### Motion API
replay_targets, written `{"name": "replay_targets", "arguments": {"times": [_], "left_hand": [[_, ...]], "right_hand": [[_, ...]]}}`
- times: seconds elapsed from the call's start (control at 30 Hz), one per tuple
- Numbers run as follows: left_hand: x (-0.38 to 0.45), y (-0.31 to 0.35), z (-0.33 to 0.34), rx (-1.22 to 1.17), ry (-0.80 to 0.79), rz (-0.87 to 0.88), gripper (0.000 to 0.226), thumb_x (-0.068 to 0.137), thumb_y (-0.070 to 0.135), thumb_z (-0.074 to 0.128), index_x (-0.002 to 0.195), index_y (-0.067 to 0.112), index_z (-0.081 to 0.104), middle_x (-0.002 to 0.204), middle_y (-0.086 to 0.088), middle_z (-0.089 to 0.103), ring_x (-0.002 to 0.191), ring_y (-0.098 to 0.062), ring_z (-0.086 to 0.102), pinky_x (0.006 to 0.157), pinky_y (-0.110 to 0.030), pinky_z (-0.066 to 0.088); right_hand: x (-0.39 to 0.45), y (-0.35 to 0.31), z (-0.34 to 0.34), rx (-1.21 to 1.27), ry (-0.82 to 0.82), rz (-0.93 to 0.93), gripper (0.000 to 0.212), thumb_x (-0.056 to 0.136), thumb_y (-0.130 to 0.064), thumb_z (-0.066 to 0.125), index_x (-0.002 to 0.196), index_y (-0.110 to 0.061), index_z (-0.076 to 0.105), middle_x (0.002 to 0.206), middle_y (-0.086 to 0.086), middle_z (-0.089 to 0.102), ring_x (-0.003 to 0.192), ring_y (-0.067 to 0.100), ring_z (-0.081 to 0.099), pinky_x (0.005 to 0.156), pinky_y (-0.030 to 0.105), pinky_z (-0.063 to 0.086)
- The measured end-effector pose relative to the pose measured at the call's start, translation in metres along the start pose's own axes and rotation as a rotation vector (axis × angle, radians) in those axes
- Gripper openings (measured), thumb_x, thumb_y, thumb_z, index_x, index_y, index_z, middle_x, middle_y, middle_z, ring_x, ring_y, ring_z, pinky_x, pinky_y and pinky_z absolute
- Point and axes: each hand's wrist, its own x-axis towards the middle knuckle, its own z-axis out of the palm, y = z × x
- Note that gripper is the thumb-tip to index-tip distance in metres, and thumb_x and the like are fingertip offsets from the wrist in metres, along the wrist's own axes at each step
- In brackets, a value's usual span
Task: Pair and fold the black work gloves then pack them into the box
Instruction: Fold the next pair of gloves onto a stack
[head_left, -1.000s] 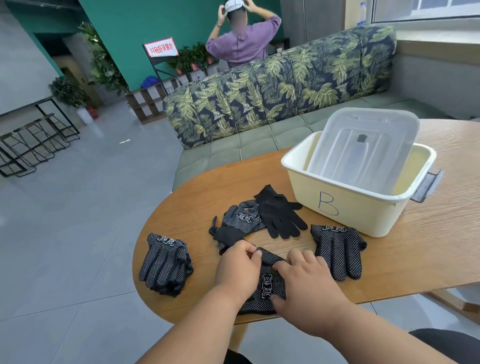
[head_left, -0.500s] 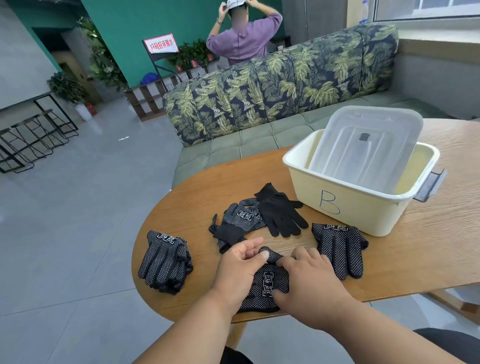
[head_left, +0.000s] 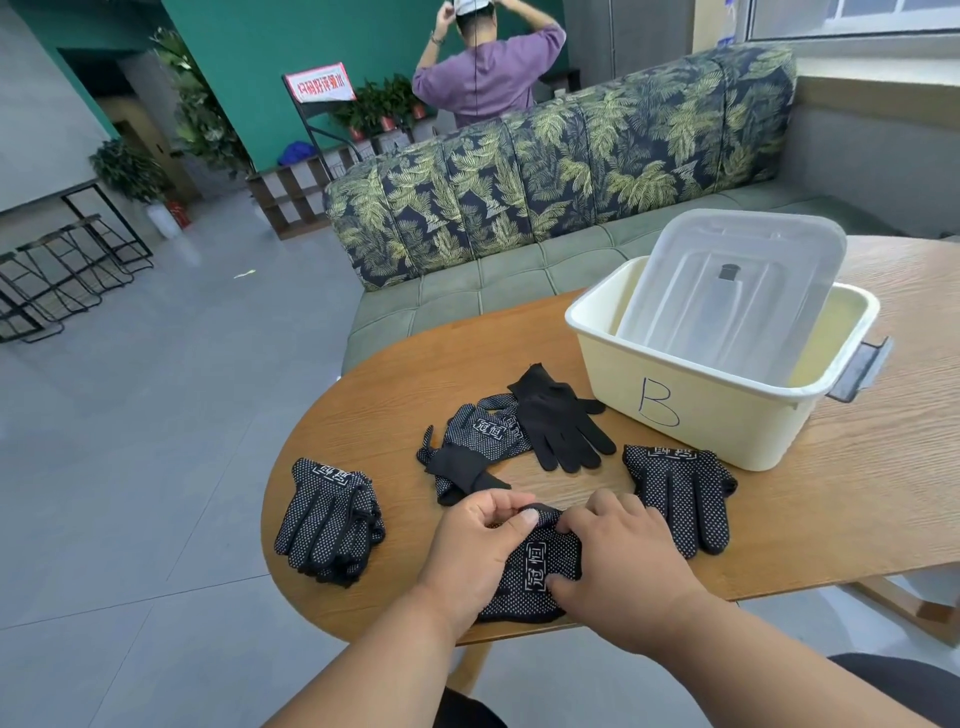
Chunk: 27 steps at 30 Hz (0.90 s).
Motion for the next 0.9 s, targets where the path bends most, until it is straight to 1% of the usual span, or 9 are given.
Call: {"name": "replay_targets", "arguments": {"times": [0.2,0.3,0.4,0.47,0.5,0.57,0.63,0.73,0.9], "left_hand": [[-0.008,0.001,-0.004,0.100,-0.109,0.048,0.016,0.089,0.008,0.078,0.093,0.023,0.081,0.095,0.009,0.077,0.093,0.000,0.070,0.082,-0.012,0.051],[-0.010,-0.006,-0.003,0.293,-0.152,0.103,0.022,0.086,0.021,0.081,0.091,0.042,0.081,0.107,0.013,0.072,0.107,0.001,0.064,0.097,-0.016,0.046],[-0.012,-0.013,0.000,0.518,-0.126,0.124,0.013,0.081,0.052,0.072,0.090,0.061,0.074,0.130,0.018,0.055,0.132,0.000,0.044,0.116,-0.029,0.030],[-0.012,-0.014,0.003,0.518,-0.106,0.141,0.016,0.081,0.063,0.061,0.092,0.063,0.073,0.129,0.020,0.055,0.134,0.000,0.042,0.118,-0.036,0.030],[-0.012,-0.015,0.003,0.502,-0.099,0.156,0.015,0.084,0.057,0.063,0.094,0.062,0.073,0.122,0.025,0.059,0.130,0.002,0.046,0.118,-0.036,0.033],[-0.011,-0.015,0.005,0.500,-0.087,0.198,0.022,0.085,0.037,0.072,0.097,0.056,0.073,0.104,0.029,0.065,0.117,0.001,0.055,0.112,-0.037,0.041],[-0.012,-0.016,0.007,0.549,-0.054,0.227,0.027,0.080,0.033,0.076,0.097,0.053,0.070,0.103,0.033,0.064,0.113,0.000,0.054,0.107,-0.035,0.043],[-0.013,-0.017,0.007,0.580,0.013,0.254,0.034,0.073,0.043,0.081,0.099,0.045,0.059,0.107,0.026,0.058,0.113,0.004,0.048,0.104,-0.029,0.042],[-0.011,-0.014,0.005,0.721,-0.077,0.270,0.051,0.075,0.058,0.069,0.123,0.042,0.065,0.129,0.031,0.048,0.130,0.004,0.036,0.116,-0.024,0.030]], "right_hand": [[0.000,-0.001,0.001,0.043,-0.001,0.023,0.053,0.087,-0.051,0.042,0.135,-0.033,0.055,0.126,-0.004,0.050,0.121,0.023,0.044,0.107,0.041,0.036],[0.003,0.002,-0.001,0.096,-0.002,0.033,0.055,0.090,-0.047,0.029,0.135,-0.036,0.057,0.128,-0.004,0.051,0.121,0.023,0.044,0.104,0.041,0.035],[0.003,0.004,-0.001,0.098,0.009,0.030,0.065,0.086,-0.048,0.017,0.134,-0.038,0.060,0.126,-0.003,0.052,0.118,0.023,0.047,0.101,0.040,0.038],[0.003,0.003,0.002,0.103,0.035,0.038,0.066,0.087,-0.047,0.014,0.130,-0.038,0.063,0.121,-0.004,0.054,0.114,0.022,0.049,0.099,0.040,0.040],[0.004,0.003,0.004,0.102,0.058,0.041,0.065,0.087,-0.047,0.013,0.126,-0.038,0.065,0.118,-0.005,0.056,0.111,0.022,0.050,0.096,0.039,0.040],[0.005,0.002,0.008,0.102,0.093,0.057,0.055,0.091,-0.047,0.019,0.118,-0.036,0.067,0.113,-0.007,0.058,0.107,0.020,0.051,0.092,0.038,0.041],[0.005,0.001,0.008,0.133,0.115,0.078,0.034,0.096,-0.044,0.036,0.115,-0.036,0.064,0.115,-0.009,0.060,0.109,0.019,0.051,0.093,0.037,0.040],[0.004,0.000,0.007,0.195,0.159,0.085,0.025,0.096,-0.040,0.049,0.119,-0.035,0.058,0.120,-0.010,0.059,0.111,0.018,0.050,0.096,0.037,0.040],[0.004,0.000,0.011,0.250,0.209,0.013,0.027,0.094,-0.029,0.053,0.117,-0.041,0.061,0.125,-0.012,0.053,0.115,0.020,0.048,0.094,0.040,0.038]]}}
